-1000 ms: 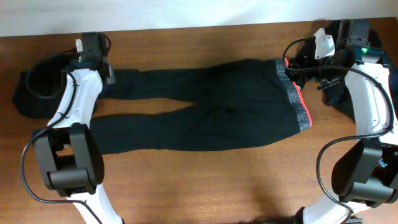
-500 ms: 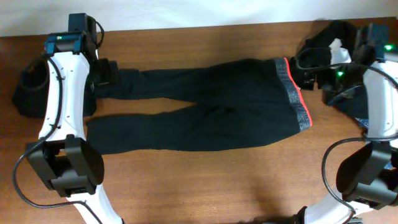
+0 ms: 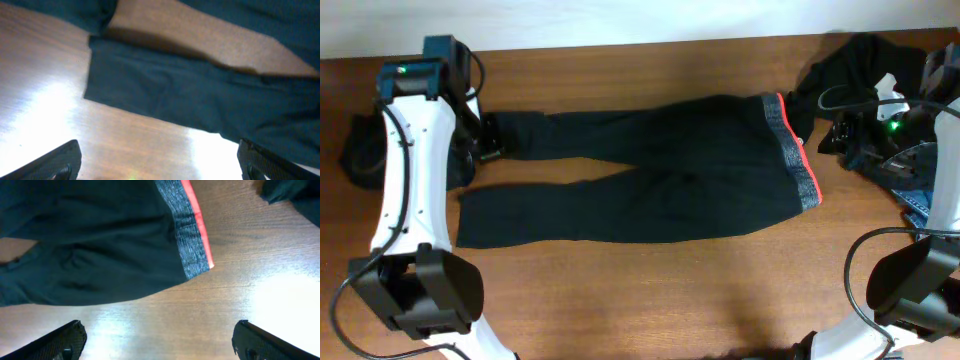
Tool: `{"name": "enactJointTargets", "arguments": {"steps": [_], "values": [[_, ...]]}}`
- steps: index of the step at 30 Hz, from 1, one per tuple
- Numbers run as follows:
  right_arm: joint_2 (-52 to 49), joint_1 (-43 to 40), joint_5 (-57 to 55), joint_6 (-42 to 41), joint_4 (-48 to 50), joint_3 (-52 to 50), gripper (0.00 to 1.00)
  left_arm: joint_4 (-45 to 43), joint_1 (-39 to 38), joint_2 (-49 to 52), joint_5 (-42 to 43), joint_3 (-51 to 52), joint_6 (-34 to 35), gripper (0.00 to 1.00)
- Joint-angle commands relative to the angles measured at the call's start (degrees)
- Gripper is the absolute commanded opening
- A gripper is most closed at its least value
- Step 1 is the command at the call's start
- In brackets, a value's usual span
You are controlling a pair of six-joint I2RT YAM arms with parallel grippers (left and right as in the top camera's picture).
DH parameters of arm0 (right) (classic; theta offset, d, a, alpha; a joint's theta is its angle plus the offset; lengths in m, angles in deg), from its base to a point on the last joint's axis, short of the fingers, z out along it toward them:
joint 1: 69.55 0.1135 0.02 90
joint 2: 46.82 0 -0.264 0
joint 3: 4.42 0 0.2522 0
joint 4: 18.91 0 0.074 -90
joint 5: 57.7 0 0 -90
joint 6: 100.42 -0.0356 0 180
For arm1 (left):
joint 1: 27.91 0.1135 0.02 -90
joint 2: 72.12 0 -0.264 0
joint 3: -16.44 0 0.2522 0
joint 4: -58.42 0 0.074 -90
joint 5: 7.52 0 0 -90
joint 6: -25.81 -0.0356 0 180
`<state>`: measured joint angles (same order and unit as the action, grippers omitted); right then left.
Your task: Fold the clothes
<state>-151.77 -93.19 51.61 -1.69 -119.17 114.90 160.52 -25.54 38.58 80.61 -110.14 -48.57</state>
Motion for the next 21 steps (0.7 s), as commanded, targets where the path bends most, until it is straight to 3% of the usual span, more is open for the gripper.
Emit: {"name": "enactJointTargets", "arguments": {"steps": [1,9,15,21], "values": [[1.7,0.0,-0.6,-0.2,0.7,-2.2,0.99,-6.1,0.0,-1.4,5.8,11.5,0.9,0.99],[1.7,0.0,-2.1,-0.2,6.5,-11.6,0.99,-19.3,0.0,-11.9,7.5,35.5,1.1,0.99],[1.7,0.0,-2.0,0.0,14.2,-18.6,0.99,-28.8,0.8,-21.2,5.9,45.9,1.5,0.99],[1.7,0.3,-1.8,0.0,18.4,-22.4,1.0,-37.3,5.4,-22.7,5.8,54.7,1.5,0.99]]}}
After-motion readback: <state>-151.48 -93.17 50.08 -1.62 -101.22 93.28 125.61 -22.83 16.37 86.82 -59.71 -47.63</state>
